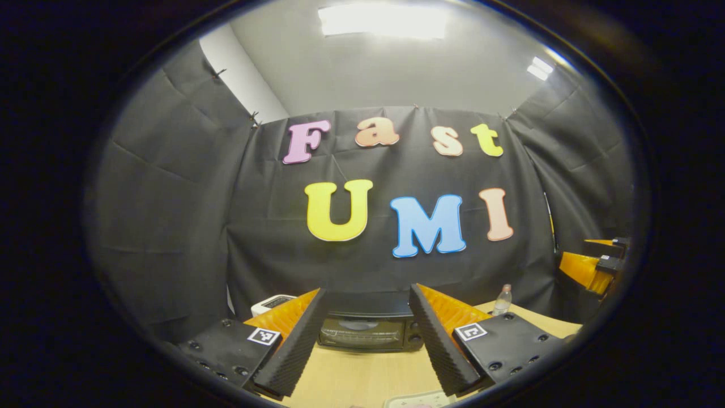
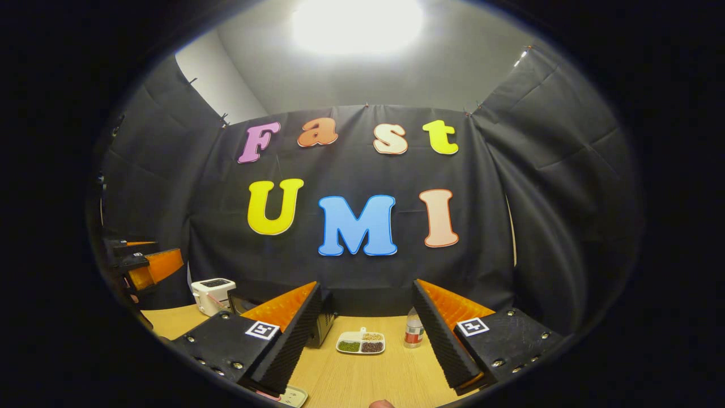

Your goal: Open the electric oven with the left hand, put the food in, and close the electric oven.

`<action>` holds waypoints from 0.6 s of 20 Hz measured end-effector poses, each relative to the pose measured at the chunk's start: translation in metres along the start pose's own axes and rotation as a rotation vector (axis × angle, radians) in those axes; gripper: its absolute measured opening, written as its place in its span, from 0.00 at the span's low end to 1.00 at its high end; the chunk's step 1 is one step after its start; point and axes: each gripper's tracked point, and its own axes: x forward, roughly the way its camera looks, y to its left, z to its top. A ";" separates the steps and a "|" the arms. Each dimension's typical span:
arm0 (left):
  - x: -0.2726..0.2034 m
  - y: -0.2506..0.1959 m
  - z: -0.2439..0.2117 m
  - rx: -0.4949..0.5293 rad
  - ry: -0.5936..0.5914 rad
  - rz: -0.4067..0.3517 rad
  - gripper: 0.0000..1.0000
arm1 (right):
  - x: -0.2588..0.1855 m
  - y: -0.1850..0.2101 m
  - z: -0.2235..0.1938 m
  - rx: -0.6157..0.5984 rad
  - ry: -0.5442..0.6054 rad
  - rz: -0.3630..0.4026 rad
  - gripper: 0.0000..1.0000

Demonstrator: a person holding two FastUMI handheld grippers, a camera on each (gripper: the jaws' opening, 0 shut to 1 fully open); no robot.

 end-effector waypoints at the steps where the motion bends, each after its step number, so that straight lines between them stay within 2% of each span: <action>1: 0.008 0.004 -0.001 -0.005 0.004 0.007 0.90 | 0.001 0.004 0.001 0.000 -0.002 0.011 0.98; 2: 0.017 0.009 -0.002 -0.006 0.005 0.012 1.00 | 0.002 0.004 0.002 -0.008 -0.006 0.015 0.98; 6: 0.060 0.022 -0.005 -0.001 0.001 -0.014 1.00 | 0.015 0.014 -0.003 -0.013 -0.001 0.001 0.98; 12: 0.137 0.043 -0.032 -0.007 0.020 -0.077 1.00 | 0.043 0.035 -0.007 -0.010 0.004 -0.070 0.98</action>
